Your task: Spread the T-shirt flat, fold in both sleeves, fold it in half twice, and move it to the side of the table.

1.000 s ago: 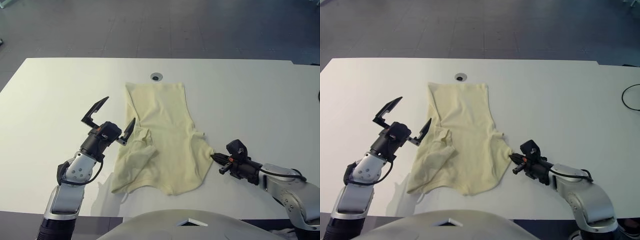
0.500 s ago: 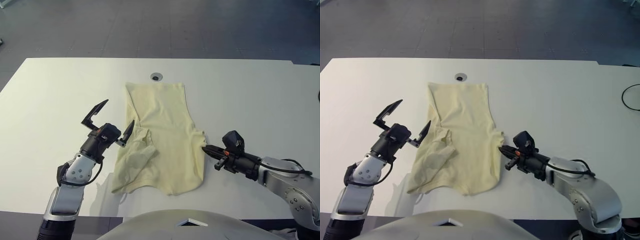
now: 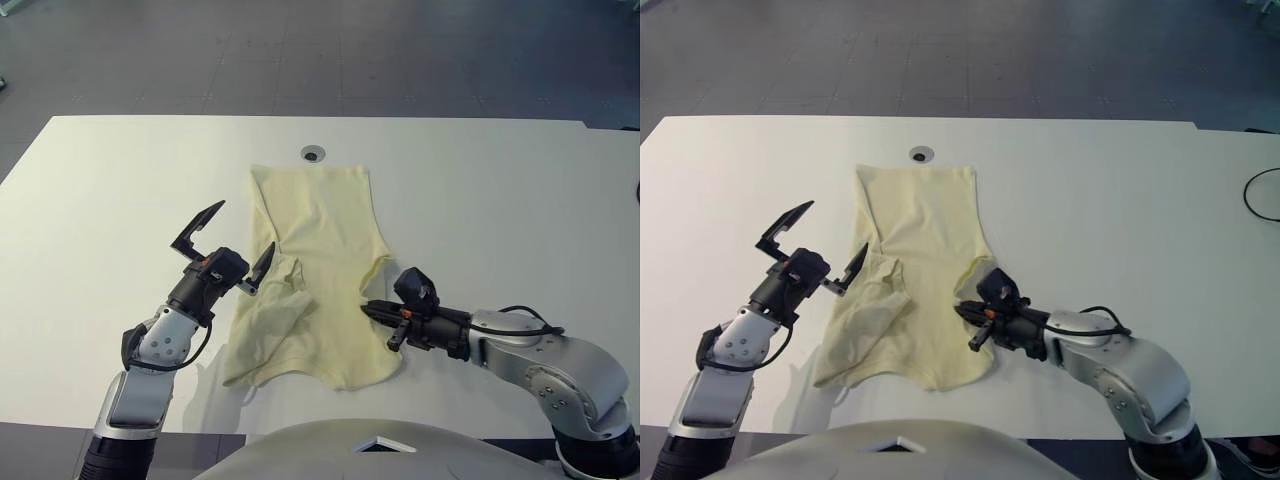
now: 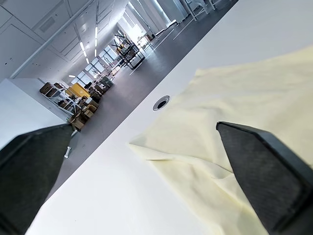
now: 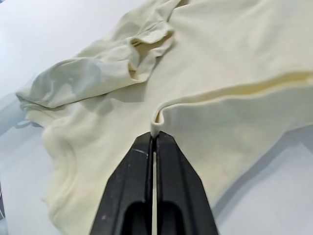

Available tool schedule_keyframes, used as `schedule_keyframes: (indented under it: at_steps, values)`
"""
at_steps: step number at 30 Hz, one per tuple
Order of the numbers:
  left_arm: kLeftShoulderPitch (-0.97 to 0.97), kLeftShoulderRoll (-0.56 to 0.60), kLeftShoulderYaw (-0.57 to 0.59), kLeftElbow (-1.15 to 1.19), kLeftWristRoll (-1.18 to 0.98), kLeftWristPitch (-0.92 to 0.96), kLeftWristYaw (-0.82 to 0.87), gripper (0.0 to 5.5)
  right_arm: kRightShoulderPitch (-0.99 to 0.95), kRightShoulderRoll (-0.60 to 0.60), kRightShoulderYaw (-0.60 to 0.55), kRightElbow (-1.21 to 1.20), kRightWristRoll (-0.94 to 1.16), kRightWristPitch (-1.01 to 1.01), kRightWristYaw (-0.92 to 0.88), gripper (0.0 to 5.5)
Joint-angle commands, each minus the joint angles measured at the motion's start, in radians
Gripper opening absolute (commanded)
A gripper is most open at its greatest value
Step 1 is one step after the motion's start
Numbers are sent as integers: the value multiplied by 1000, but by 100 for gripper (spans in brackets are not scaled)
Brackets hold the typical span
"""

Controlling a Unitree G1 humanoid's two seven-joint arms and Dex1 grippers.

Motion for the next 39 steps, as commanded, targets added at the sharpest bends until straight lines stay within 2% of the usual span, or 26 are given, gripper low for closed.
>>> schedule_keyframes:
  at_steps: [1, 13, 19, 26, 29, 31, 35, 39]
  values:
    - [-3, 1, -7, 7, 8, 9, -10, 540, -34, 18, 36, 2, -3, 3, -19, 2]
    - [1, -4, -12, 21, 12, 1, -10, 540, -47, 25, 119, 36, -33, -27, -39, 2]
    - [4, -3, -13, 25, 11, -1, -11, 540, -35, 16, 117, -6, -23, -50, -19, 96]
    - [16, 4, -8, 29, 4, -9, -21, 540, -15, 6, -55, -130, 113, -16, -8, 192]
    - [43, 25, 7, 28, -11, -33, -42, 540, -1, -62, -134, -142, 87, -65, 7, 244]
    - [65, 56, 34, 43, -26, -79, -61, 540, 34, -148, -154, -136, -3, -168, 46, 271]
    - [131, 155, 100, 131, -108, -251, -144, 540, 174, -335, -132, -50, -290, -533, 169, 331]
    - [204, 246, 145, 188, -215, -404, -256, 540, 306, -450, -105, 73, -514, -854, 258, 387]
